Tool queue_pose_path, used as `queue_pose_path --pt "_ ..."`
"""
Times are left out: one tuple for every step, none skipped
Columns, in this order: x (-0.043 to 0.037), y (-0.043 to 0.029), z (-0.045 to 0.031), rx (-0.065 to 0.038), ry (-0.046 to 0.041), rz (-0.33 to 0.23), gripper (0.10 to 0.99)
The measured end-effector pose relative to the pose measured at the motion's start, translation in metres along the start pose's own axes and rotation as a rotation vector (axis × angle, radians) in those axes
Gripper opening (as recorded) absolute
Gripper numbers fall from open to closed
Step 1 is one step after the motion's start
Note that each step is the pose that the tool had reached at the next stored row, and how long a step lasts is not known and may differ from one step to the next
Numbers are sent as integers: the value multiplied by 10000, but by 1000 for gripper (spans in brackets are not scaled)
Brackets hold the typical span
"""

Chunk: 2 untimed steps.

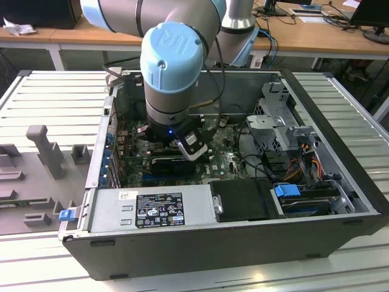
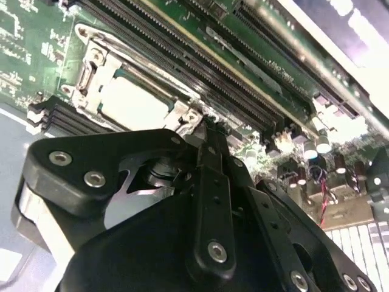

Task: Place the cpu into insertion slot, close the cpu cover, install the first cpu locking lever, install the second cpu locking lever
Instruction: 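Install the second cpu locking lever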

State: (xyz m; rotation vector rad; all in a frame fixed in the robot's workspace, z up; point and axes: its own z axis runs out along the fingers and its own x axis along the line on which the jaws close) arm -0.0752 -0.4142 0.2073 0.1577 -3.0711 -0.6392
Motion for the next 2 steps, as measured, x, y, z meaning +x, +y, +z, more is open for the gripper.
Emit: queue_pose_path --pt "-2 41 -93 6 1 0 106" --pt "-2 45 -103 6 -1 1 106"
